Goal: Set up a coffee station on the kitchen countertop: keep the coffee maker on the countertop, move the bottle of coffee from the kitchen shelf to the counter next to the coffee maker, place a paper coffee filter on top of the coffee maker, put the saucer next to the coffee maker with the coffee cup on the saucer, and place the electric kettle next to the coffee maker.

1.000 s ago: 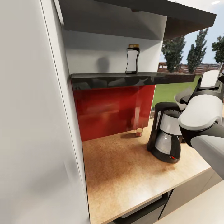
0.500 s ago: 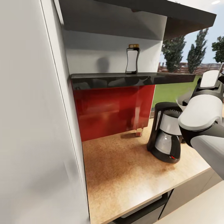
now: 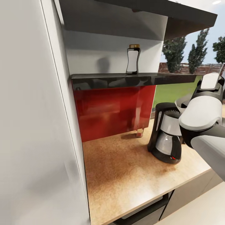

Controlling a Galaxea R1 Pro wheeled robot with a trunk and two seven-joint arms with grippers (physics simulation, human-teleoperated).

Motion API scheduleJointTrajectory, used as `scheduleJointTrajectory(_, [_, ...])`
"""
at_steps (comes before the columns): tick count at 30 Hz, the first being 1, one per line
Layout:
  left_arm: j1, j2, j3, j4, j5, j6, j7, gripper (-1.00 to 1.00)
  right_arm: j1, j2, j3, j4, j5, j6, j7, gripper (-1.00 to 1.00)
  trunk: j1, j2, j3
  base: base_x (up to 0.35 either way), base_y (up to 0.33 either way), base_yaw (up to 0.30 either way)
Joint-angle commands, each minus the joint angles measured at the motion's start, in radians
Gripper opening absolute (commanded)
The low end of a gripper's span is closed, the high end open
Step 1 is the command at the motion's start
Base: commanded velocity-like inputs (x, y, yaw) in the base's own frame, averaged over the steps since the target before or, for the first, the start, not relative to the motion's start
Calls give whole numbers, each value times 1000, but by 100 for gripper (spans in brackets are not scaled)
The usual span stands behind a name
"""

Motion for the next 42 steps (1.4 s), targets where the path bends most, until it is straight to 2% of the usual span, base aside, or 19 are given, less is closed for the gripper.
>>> scheduleJointTrajectory(1, [0, 0, 1, -1, 2, 3, 2, 100, -1, 0, -2, -2, -10, 6, -10, -100, 1, -2, -2, 0, 0, 0])
scheduleJointTrajectory(15, [0, 2, 3, -1, 2, 2, 2, 100, -1, -2, -15, -2, -10, 6, -10, -100, 1, -2, -2, 23, 0, 0])
scheduleJointTrajectory(17, [-1, 0, -3, -4, -1, 4, 5, 100, 2, 8, -15, -11, -8, 7, -14, -100, 1, -2, -2, 0, 0, 0])
scheduleJointTrajectory(20, [-1, 0, -3, -4, -1, 4, 5, 100, 2, 8, -15, -11, -8, 7, -14, -100, 1, -2, -2, 0, 0, 0])
scheduleJointTrajectory(26, [-1, 0, -3, -4, -1, 3, 5, 100, 11, -7, -14, -11, -9, 7, -14, -100, 1, -2, -2, 0, 0, 0])
scheduleJointTrajectory(42, [-1, 0, -3, -4, -1, 4, 5, 100, 12, -14, -14, -13, -7, 7, -15, -100, 1, -2, -2, 18, 0, 0])
